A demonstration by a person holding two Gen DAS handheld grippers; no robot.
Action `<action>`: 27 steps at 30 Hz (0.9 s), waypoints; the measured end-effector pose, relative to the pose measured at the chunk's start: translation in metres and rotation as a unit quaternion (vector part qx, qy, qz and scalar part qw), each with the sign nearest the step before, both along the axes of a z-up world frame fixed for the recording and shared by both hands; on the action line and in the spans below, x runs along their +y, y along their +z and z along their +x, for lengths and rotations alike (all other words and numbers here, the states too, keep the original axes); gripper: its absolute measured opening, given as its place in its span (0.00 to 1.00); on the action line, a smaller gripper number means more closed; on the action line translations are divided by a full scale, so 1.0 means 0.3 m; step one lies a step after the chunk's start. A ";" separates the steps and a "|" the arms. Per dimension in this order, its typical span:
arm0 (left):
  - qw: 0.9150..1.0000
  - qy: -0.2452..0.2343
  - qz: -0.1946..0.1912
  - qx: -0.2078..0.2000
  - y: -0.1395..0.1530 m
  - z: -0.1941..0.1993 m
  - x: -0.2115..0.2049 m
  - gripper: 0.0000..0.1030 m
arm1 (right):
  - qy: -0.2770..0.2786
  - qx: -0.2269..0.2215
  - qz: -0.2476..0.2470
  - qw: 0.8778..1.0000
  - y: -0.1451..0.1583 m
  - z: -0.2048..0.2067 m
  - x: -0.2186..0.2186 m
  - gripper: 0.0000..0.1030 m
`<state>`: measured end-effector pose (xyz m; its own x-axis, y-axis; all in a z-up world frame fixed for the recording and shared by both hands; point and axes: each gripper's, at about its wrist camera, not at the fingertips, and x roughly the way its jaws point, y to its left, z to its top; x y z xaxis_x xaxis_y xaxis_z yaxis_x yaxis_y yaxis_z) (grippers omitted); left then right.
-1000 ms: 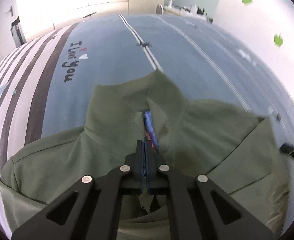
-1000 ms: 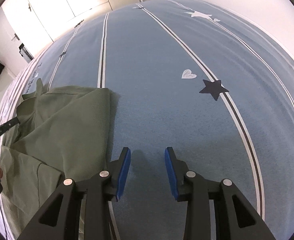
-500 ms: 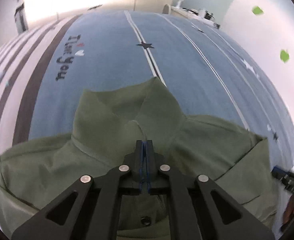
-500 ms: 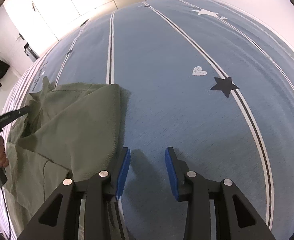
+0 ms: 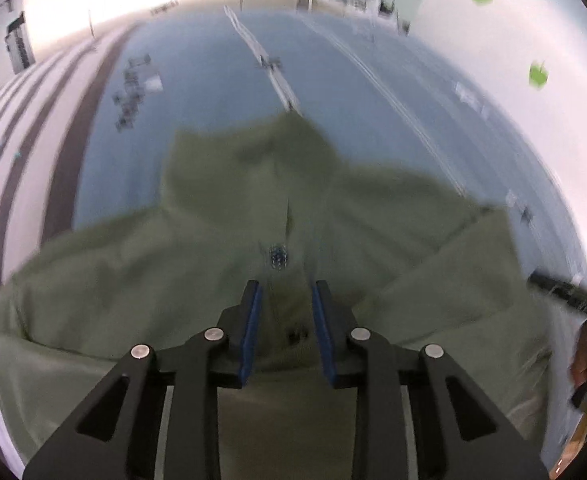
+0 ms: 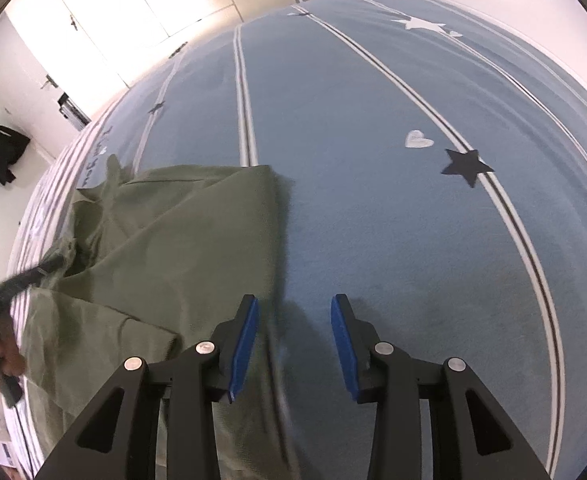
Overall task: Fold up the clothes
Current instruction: 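Open the left gripper and lift both grippers off the shirt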
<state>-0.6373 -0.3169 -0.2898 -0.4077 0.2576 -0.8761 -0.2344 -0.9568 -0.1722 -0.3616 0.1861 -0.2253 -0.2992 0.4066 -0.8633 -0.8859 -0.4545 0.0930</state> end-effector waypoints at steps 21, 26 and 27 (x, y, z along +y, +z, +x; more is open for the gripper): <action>0.988 0.143 -0.055 -0.005 0.003 0.269 -0.522 0.19 | 0.008 -0.048 -0.004 0.999 -0.055 -0.130 -0.082 0.49; 0.982 0.186 -0.040 0.002 0.029 0.384 -0.672 0.19 | 0.001 -0.064 0.005 0.998 -0.053 -0.144 -0.092 0.49; 0.981 0.188 -0.043 0.009 0.039 0.403 -0.692 0.19 | 0.000 -0.064 0.010 0.998 -0.041 -0.149 -0.092 0.49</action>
